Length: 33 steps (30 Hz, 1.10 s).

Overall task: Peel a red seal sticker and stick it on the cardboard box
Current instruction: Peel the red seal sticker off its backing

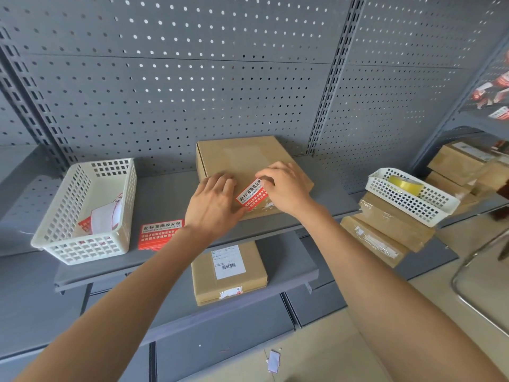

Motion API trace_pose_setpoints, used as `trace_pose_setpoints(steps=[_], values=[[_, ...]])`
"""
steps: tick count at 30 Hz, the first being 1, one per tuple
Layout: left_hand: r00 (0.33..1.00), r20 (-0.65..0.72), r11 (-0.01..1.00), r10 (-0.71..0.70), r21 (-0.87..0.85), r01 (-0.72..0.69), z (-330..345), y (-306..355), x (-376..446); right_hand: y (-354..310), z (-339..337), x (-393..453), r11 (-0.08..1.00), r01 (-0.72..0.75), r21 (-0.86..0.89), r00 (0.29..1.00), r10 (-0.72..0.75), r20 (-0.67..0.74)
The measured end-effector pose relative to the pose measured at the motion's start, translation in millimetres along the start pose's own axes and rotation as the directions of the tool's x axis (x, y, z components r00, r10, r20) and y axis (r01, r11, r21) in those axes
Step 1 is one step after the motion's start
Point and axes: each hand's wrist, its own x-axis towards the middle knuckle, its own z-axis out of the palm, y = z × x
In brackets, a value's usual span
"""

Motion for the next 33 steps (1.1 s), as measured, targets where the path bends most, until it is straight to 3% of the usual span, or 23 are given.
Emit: trace_pose_setpoints(steps=[15, 22, 29, 33], values=[[1.0, 0.007, 1.0, 0.001, 0.028, -0.001, -3, 3, -1, -4, -4, 6, 1.0, -0.009, 0.027, 1.0, 0.008, 0.03], [0.992, 0.118, 0.998, -0.033, 0.06, 0.026, -10, 10, 8, -14, -6, 17, 0.996, -0.076, 0.038, 0.997, 0.075, 0.01], [0.968, 0.222, 0.96, 0.12, 0.222, -0.17, -8, 12, 10, -20, -20, 21, 0.996, -0.073, 0.049, 0.994, 0.069, 0.082], [0.958, 0.258, 0.949, 0.125, 0.251, -0.191, -11, 14, 12, -23, -23, 23, 0.999, -0.05, 0.002, 0.991, 0.049, 0.126]])
